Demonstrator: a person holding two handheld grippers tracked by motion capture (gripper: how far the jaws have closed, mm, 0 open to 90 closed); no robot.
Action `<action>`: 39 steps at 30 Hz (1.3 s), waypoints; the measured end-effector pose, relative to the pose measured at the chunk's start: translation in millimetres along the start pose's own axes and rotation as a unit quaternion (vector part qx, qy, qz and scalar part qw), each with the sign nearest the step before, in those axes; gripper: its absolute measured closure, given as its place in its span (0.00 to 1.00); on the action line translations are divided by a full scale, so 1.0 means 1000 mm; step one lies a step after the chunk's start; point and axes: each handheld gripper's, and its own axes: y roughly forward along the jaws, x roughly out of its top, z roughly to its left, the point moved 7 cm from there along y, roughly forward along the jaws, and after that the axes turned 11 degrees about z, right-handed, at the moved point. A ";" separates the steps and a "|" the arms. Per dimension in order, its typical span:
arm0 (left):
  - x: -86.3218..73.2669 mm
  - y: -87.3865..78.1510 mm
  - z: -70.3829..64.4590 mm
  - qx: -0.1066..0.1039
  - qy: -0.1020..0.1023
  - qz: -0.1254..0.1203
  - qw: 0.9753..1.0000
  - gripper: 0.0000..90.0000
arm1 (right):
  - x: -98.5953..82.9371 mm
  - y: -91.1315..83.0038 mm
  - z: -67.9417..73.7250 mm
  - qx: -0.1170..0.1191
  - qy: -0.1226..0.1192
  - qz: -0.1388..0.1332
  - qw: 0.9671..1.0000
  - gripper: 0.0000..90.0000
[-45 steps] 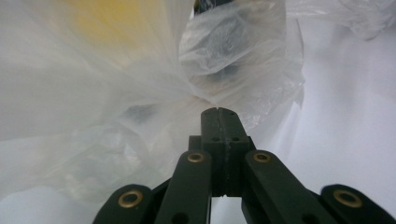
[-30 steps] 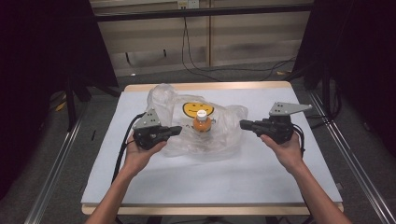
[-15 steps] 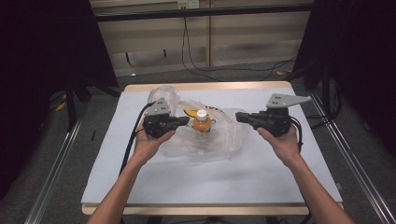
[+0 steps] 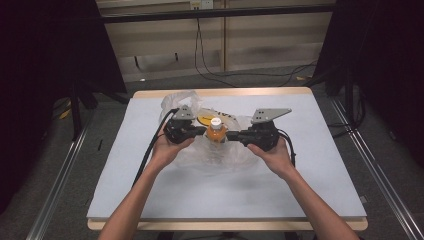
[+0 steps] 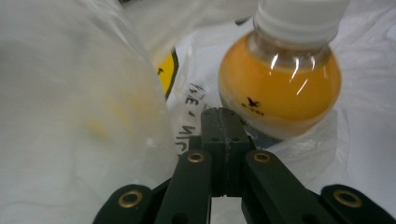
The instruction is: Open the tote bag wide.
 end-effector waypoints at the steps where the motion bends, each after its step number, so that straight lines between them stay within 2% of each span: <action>1: -0.001 0.002 0.000 -0.001 0.003 0.006 1.000 1.00 | 0.002 -0.001 0.000 0.003 0.001 0.000 1.000 1.00; 3: -0.002 0.002 0.001 0.000 0.004 0.010 1.000 1.00 | -0.002 0.003 -0.004 0.002 0.005 0.024 1.000 1.00; 4: -0.002 0.002 0.000 -0.001 0.003 0.010 1.000 1.00 | -0.007 0.007 -0.010 -0.014 0.005 0.042 0.999 1.00; 5: -0.002 0.002 0.000 -0.001 0.003 0.010 1.000 1.00 | -0.007 0.007 -0.010 -0.014 0.005 0.042 0.999 1.00; 6: -0.005 0.004 0.002 -0.001 0.007 0.016 1.000 1.00 | -0.020 0.016 -0.024 -0.029 0.017 0.071 0.997 1.00; 7: -0.005 0.004 0.002 -0.001 0.007 0.016 1.000 1.00 | -0.020 0.016 -0.024 -0.029 0.017 0.071 0.997 1.00; 8: -0.009 0.009 0.004 0.003 0.005 0.025 1.000 1.00 | -0.033 0.025 -0.040 -0.036 0.034 0.090 0.995 1.00; 10: -0.011 0.012 0.006 0.006 0.011 0.034 0.999 1.00 | -0.040 0.030 -0.045 -0.035 0.040 0.099 0.994 1.00; 11: -0.016 0.020 0.008 0.009 0.011 0.048 0.999 1.00 | -0.048 0.039 -0.052 -0.039 0.042 0.118 0.991 1.00; 12: -0.016 0.020 0.008 0.009 0.011 0.048 0.999 1.00 | -0.048 0.039 -0.052 -0.039 0.042 0.118 0.991 1.00; 13: -0.019 0.028 0.008 0.003 0.007 0.055 0.998 1.00 | -0.056 0.051 -0.059 -0.044 0.043 0.135 0.989 1.00; 14: -0.019 0.028 0.008 0.003 0.007 0.055 0.998 1.00 | -0.056 0.051 -0.059 -0.044 0.043 0.135 0.989 1.00; 15: -0.022 0.036 0.009 0.011 0.011 0.074 0.997 1.00 | -0.060 0.060 -0.066 -0.053 0.043 0.151 0.986 1.00; 16: -0.022 0.036 0.009 0.011 0.011 0.074 0.997 1.00 | -0.060 0.060 -0.066 -0.053 0.043 0.151 0.986 1.00; 17: -0.026 0.041 0.010 0.020 0.021 0.091 0.995 1.00 | -0.061 0.062 -0.068 -0.056 0.045 0.152 0.986 1.00; 18: -0.033 0.052 0.011 0.016 0.027 0.112 0.993 1.00 | -0.061 0.066 -0.076 -0.060 0.053 0.149 0.986 1.00; 20: -0.039 0.060 0.011 0.012 0.027 0.120 0.992 1.00 | -0.061 0.069 -0.083 -0.071 0.061 0.155 0.983 1.00; 23: -0.041 0.064 0.010 0.004 0.028 0.119 0.993 1.00 | -0.061 0.073 -0.087 -0.071 0.062 0.163 0.982 1.00; 25: -0.042 0.064 0.005 -0.007 0.036 0.127 0.991 1.00 | -0.047 0.071 -0.088 -0.063 0.068 0.124 0.988 1.00; 26: -0.042 0.064 0.005 -0.007 0.036 0.127 0.991 1.00 | -0.047 0.071 -0.088 -0.063 0.068 0.124 0.988 1.00; 27: -0.042 0.062 0.004 -0.018 0.041 0.130 0.990 1.00 | -0.043 0.072 -0.088 -0.056 0.069 0.119 0.989 1.00; 29: -0.043 0.062 0.003 -0.021 0.041 0.129 0.991 1.00 | -0.047 0.078 -0.088 -0.060 0.068 0.137 0.986 1.00; 30: -0.043 0.062 0.003 -0.021 0.041 0.129 0.991 1.00 | -0.047 0.078 -0.088 -0.060 0.068 0.137 0.986 1.00; 31: -0.045 0.064 0.000 -0.028 0.049 0.137 0.989 1.00 | -0.049 0.084 -0.088 -0.056 0.070 0.140 0.986 1.00; 32: -0.045 0.064 0.000 -0.028 0.049 0.137 0.989 1.00 | -0.049 0.084 -0.088 -0.056 0.070 0.140 0.986 1.00; 33: -0.046 0.063 -0.001 -0.025 0.053 0.140 0.988 1.00 | -0.051 0.088 -0.087 -0.051 0.074 0.150 0.985 1.00; 35: -0.046 0.062 -0.002 -0.031 0.048 0.145 0.988 1.00 | -0.059 0.097 -0.086 -0.045 0.069 0.178 0.981 1.00; 36: -0.047 0.062 -0.002 -0.032 0.044 0.146 0.988 1.00 | -0.068 0.103 -0.088 -0.048 0.062 0.213 0.974 1.00; 37: -0.048 0.060 -0.001 -0.031 0.047 0.152 0.987 1.00 | -0.068 0.103 -0.088 -0.048 0.062 0.213 0.974 1.00; 38: -0.051 0.057 0.002 -0.020 0.058 0.169 0.984 1.00 | -0.070 0.100 -0.088 -0.043 0.054 0.221 0.973 1.00; 39: -0.051 0.057 0.002 -0.020 0.058 0.169 0.984 1.00 | -0.070 0.100 -0.088 -0.043 0.054 0.221 0.973 1.00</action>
